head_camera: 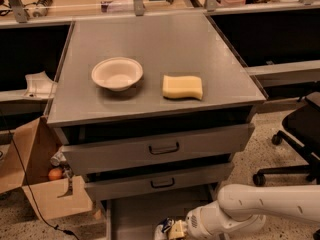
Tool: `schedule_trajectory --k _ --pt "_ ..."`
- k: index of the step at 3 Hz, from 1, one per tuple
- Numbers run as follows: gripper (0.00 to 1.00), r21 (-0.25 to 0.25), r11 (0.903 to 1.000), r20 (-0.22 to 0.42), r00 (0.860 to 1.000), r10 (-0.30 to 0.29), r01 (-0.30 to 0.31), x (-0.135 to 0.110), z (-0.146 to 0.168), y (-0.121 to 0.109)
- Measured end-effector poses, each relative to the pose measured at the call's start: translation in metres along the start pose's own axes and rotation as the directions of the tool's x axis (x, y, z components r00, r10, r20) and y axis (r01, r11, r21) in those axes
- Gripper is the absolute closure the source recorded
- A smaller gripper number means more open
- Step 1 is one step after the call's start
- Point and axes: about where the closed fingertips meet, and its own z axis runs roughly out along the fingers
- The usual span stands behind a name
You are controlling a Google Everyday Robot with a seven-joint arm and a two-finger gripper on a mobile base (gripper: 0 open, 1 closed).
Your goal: Place blue chip bag into bottom drawer
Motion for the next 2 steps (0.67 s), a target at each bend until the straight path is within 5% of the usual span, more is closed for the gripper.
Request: schedule_trajectory --k 1,2 --pt "1.00 0.037 0.9951 0.000 0.996 0.092 -0.092 -0.0187 0.0304 -0.0593" --pt "1.00 0.037 0.9949 0.000 0.996 0.094 -0.094 -0.0186 0.0312 -0.0605"
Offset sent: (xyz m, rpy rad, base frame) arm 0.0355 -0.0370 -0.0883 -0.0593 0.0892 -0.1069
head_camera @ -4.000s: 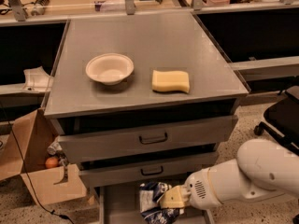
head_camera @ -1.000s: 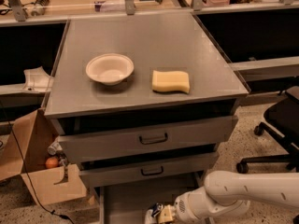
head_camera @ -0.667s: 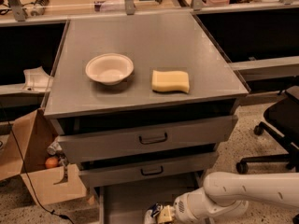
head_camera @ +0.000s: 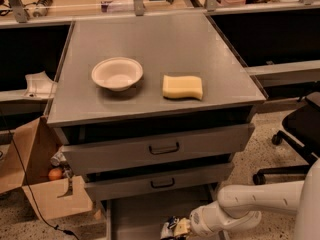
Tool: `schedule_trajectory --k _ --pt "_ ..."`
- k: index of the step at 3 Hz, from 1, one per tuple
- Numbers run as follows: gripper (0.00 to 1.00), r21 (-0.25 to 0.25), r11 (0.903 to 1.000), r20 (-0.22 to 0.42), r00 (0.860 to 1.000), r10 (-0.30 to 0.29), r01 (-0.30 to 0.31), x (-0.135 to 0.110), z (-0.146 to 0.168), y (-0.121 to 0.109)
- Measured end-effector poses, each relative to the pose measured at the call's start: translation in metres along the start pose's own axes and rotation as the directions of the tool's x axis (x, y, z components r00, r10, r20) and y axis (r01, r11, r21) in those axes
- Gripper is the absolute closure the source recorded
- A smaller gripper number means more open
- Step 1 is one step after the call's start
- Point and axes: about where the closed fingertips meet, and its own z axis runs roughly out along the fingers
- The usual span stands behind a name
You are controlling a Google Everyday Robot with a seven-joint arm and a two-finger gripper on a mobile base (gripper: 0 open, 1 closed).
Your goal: Place blue chip bag into bottom drawer
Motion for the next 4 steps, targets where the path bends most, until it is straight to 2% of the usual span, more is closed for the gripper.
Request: schedule_trajectory --k 1,3,4 --pt "1.00 -0.020 0.9998 -0.006 1.000 0.009 -0.009 -0.002 0.010 -0.004" --pt "1.00 -0.018 0.9950 -0.017 0.995 0.098 -0.098 -0.025 0.044 -0.036" --pt "1.00 -0.021 0.9946 -0.018 0.995 0.102 -0.102 -0.025 0.045 -0.037"
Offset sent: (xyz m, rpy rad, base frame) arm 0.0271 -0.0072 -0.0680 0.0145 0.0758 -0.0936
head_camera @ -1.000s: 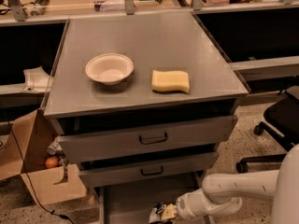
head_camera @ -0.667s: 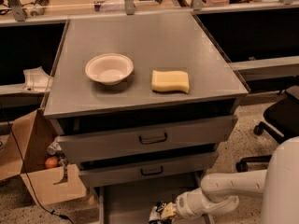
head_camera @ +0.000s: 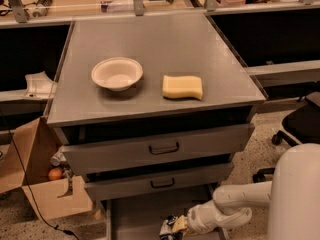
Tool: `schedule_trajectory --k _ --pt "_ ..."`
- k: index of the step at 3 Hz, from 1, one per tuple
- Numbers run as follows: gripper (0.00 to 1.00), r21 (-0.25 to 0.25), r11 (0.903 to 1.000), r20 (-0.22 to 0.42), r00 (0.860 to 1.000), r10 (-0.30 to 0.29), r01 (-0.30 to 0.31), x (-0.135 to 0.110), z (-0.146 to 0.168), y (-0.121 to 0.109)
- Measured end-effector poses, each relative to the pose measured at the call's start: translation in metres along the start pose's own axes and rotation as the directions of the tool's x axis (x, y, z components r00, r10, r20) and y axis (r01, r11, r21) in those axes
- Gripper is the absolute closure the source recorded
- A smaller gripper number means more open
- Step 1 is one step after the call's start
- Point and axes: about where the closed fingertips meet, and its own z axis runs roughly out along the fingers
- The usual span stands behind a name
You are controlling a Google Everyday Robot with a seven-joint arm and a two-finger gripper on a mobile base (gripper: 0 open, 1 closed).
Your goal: Place blue chip bag into bottom drawer
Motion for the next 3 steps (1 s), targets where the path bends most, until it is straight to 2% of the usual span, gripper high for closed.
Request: schedule_trajectory --k 1,2,3 --pt "1.00 -0.004 0.9988 0.016 0.999 0.048 -0.048 -0.011 0.019 -0.018" --pt "1.00 -0.002 0.9937 0.030 0.993 0.112 -0.112 -0.025 0.052 -0.040" --pt "1.00 -0.005 0.9889 0.034 0.988 0.149 -0.149 -0.030 0.069 -0.049"
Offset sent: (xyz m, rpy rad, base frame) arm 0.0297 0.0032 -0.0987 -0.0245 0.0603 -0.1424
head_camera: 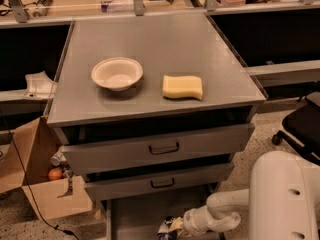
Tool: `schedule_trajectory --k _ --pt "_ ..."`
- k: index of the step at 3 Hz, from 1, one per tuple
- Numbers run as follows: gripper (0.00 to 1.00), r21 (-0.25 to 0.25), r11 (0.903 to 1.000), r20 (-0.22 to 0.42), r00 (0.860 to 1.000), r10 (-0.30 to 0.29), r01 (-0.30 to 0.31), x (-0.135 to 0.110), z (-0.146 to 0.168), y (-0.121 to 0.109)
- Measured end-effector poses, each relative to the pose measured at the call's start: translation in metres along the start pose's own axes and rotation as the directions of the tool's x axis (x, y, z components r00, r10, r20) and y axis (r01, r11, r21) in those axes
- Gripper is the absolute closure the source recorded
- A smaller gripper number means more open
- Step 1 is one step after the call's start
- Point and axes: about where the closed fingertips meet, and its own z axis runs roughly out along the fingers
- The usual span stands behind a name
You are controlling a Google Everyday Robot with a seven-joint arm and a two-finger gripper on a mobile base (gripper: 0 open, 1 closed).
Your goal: Place blue chip bag into bottom drawer
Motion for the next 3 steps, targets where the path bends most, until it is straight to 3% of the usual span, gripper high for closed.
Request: schedule_trajectory --k 3 --pt "1.00 -0.033 0.9982 -0.001 0.999 -0.050 0.050 -0.022 0.020 0.019"
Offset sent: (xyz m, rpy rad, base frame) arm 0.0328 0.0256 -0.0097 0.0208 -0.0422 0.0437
